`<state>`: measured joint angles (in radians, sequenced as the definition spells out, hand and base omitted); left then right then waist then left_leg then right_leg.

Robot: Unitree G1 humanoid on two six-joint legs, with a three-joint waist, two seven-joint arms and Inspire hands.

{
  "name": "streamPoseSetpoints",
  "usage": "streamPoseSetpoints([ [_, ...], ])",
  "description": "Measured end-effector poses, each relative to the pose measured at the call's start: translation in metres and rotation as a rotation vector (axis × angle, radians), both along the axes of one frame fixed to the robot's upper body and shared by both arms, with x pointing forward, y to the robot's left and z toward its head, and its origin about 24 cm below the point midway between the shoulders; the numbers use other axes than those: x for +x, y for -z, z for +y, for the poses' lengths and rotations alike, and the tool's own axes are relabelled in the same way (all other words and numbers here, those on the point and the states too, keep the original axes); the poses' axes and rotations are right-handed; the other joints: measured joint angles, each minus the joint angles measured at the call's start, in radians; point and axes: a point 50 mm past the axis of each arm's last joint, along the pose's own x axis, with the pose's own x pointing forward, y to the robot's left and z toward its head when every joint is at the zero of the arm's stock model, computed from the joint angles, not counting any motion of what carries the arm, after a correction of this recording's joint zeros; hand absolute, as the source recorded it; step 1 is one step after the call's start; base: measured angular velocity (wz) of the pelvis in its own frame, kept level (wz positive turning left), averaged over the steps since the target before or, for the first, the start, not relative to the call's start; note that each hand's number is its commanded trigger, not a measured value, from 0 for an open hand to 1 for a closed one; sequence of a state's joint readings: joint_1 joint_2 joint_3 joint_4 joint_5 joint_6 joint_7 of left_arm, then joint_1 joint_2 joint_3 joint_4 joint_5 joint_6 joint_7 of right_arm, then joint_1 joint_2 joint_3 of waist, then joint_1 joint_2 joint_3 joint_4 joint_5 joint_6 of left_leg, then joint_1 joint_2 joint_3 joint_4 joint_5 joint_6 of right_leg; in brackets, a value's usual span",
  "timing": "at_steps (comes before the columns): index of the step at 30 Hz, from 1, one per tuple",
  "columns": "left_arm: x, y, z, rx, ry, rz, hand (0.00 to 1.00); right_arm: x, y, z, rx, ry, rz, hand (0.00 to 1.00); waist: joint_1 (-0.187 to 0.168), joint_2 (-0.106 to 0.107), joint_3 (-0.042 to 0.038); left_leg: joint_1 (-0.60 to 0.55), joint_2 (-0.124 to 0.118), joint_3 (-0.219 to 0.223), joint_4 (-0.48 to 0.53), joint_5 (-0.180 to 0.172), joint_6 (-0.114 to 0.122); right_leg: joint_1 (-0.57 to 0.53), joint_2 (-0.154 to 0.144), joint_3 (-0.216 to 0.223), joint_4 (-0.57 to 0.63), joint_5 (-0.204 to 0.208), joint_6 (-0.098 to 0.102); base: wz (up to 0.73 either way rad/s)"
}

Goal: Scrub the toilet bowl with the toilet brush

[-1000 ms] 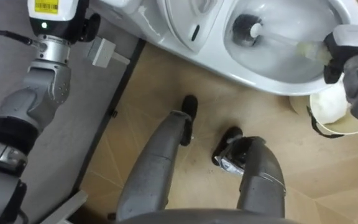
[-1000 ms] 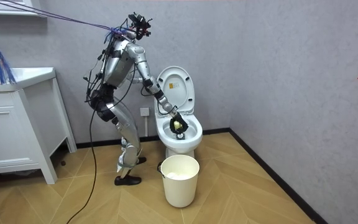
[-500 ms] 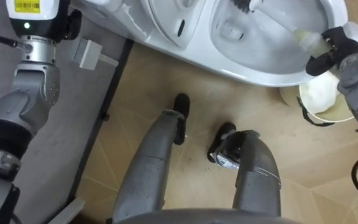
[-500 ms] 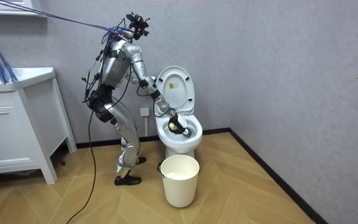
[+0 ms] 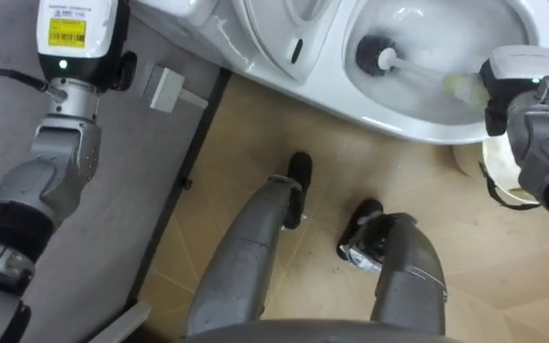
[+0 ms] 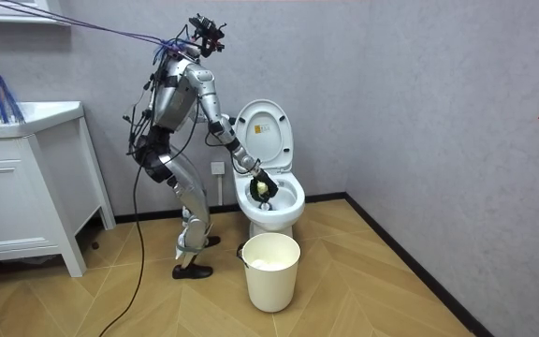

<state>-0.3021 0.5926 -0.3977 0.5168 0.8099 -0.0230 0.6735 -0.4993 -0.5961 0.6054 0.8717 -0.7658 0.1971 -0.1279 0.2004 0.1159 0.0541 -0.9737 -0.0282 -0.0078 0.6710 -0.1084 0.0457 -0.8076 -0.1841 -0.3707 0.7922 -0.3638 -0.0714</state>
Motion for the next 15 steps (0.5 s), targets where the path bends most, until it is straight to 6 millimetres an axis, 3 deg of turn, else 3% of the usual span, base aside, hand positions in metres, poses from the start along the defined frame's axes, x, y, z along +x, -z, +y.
streamPoseSetpoints([
  [3,-0.006,0.006,0.001,-0.036,-0.013,0.021,0.00,-0.010,0.009,0.001,-0.027,-0.011,0.022,1.00,-0.004,0.010,-0.0063,0.010,-0.002,0.002,-0.019,0.000,-0.002,0.010,0.011,0.001,-0.022,0.002,0.001,0.00],
  [8,-0.011,0.012,0.004,-0.075,-0.029,0.035,0.00,-0.020,0.018,0.001,-0.039,-0.005,0.041,1.00,-0.017,0.015,-0.0071,0.031,0.005,0.008,-0.041,0.000,-0.006,0.038,0.016,-0.011,-0.052,0.001,0.000,0.07],
  [13,-0.007,0.011,-0.007,-0.154,0.008,0.042,0.00,-0.029,0.019,-0.029,-0.044,0.067,0.066,1.00,0.010,0.020,-0.0037,0.032,0.013,0.022,-0.036,-0.002,-0.004,0.039,0.012,-0.012,-0.044,-0.002,-0.001,0.00],
  [15,-0.003,0.007,-0.011,-0.174,0.021,0.034,0.00,-0.028,0.017,-0.036,0.059,0.147,0.037,1.00,0.019,0.016,0.0001,0.032,0.013,0.026,-0.037,-0.002,-0.004,0.034,0.008,-0.009,-0.036,-0.004,-0.002,0.03],
])
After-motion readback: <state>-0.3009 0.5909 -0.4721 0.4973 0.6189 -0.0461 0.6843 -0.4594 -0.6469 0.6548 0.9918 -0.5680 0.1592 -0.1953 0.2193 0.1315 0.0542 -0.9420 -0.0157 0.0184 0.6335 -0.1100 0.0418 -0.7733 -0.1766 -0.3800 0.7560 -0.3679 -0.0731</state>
